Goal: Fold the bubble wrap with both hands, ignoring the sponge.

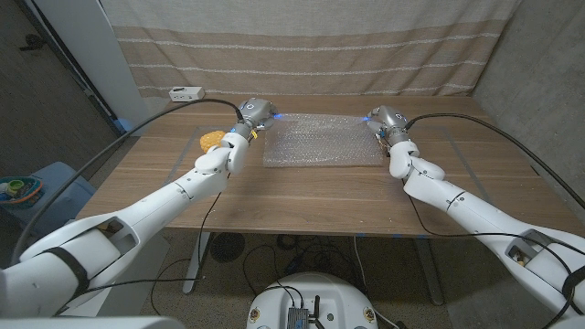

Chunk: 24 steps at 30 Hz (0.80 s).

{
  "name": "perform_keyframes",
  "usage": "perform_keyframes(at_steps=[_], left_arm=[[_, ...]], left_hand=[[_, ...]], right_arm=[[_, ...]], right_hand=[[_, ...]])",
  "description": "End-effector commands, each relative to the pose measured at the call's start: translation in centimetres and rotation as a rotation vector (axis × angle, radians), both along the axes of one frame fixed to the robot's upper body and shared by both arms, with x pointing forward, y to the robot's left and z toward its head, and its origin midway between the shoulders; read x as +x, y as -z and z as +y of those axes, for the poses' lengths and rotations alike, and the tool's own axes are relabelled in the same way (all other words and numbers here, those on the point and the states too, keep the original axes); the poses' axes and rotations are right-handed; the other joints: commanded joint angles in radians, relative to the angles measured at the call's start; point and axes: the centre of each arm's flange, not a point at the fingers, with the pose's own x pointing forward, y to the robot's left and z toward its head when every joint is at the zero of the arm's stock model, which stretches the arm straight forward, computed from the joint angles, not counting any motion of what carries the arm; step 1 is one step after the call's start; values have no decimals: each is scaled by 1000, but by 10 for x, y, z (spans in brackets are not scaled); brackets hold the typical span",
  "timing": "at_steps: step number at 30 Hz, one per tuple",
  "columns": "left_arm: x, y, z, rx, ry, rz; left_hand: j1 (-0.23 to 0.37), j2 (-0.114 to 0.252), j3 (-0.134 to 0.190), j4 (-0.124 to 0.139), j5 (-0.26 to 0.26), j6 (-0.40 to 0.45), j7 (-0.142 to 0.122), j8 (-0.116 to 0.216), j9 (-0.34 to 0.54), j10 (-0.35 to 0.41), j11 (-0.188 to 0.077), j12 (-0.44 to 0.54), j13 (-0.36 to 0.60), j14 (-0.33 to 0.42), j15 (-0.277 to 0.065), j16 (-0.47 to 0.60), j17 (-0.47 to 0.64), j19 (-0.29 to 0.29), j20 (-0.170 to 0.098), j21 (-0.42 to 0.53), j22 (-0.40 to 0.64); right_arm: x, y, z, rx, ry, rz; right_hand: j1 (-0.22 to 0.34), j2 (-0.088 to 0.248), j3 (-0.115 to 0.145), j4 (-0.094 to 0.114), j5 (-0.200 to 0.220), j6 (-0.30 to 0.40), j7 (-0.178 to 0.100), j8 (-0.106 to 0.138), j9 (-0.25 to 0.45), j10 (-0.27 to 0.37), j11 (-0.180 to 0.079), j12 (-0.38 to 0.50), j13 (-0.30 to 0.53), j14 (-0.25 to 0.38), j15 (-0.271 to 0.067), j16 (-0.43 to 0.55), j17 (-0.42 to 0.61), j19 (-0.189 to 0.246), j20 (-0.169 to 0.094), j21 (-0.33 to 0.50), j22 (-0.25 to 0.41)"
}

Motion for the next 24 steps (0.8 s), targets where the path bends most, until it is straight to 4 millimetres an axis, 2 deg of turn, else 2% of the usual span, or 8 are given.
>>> perform_keyframes(at_steps=[1,4,5,9,13,17,20,24], left_arm=[[17,1,-3,4,-52,27],[14,2,-2,-28,-67,-22],[12,3,-3,-42,-83,-55],[6,6,-2,-103,-155,-147],[3,9,-4,-82,-178,-173],[-4,12,-6,-76,-126,-149],[-13,15,-10,-74,-61,-116],[-26,22,-15,-82,9,-88]], left_hand=[[-41,-17,-16,7,-1,-104,8,-46,-2,-93,18,-59,-22,-40,-72,-10,6,-12,9,-6,2],[-61,-23,-27,15,-2,-148,15,-58,-3,-127,28,-79,-28,-49,-62,-11,6,-11,10,-5,2],[-73,-27,-34,19,-3,-159,15,-58,-3,-137,27,-85,-30,-49,-59,-10,6,-9,7,-4,3],[-109,-16,-42,40,-3,-198,9,-58,-4,-194,27,-114,-37,-70,-45,-15,8,-1,8,1,3],[-123,-9,-40,46,-1,-226,-3,-60,-5,-229,34,-130,-42,-95,-38,-23,6,10,7,6,4],[-133,-1,-35,50,0,-243,-3,-57,-5,-269,40,-145,-46,-139,-26,-33,4,13,7,9,4],[-170,11,-42,77,-2,-264,-3,-57,-4,-291,54,-149,-50,-159,-22,-29,8,13,8,10,5],[-199,12,-48,95,-3,-281,-5,-57,-5,-309,62,-151,-53,-181,-14,-30,8,9,7,10,5]], right_arm=[[11,-5,2,8,42,50],[9,-4,0,38,51,21],[7,-4,0,58,54,8],[0,-4,0,104,64,-45],[-6,-3,1,107,85,-73],[-11,-2,1,90,75,-69],[-19,2,3,73,62,-69],[-32,9,8,50,38,-81]], right_hand=[[-7,-9,-10,2,8,-99,-21,-52,1,-67,-2,-12,3,-20,-96,-8,3,-7,7,-4,3],[-21,-12,-20,10,7,-120,-21,-63,1,-91,-2,-15,4,-27,-91,-9,6,-11,11,-6,3],[-51,-13,-36,30,6,-130,-22,-69,2,-99,0,-10,4,-29,-90,-8,11,-11,12,-6,3],[-97,-17,-59,57,6,-142,-18,-78,3,-107,3,-6,5,-27,-80,-7,14,-11,15,-6,4],[-98,-18,-58,55,8,-139,-17,-77,3,-107,4,-3,5,-22,-76,-8,11,-8,17,-5,4],[-77,-15,-47,37,13,-131,-16,-75,3,-103,4,1,4,-17,-79,-12,6,-4,16,-4,4],[-71,-12,-44,32,14,-124,-12,-73,4,-95,4,5,4,-15,-77,-12,5,-4,15,-4,3],[-84,-6,-47,43,13,-117,-12,-71,4,-90,5,7,4,-13,-76,-10,8,-2,14,-3,3]])
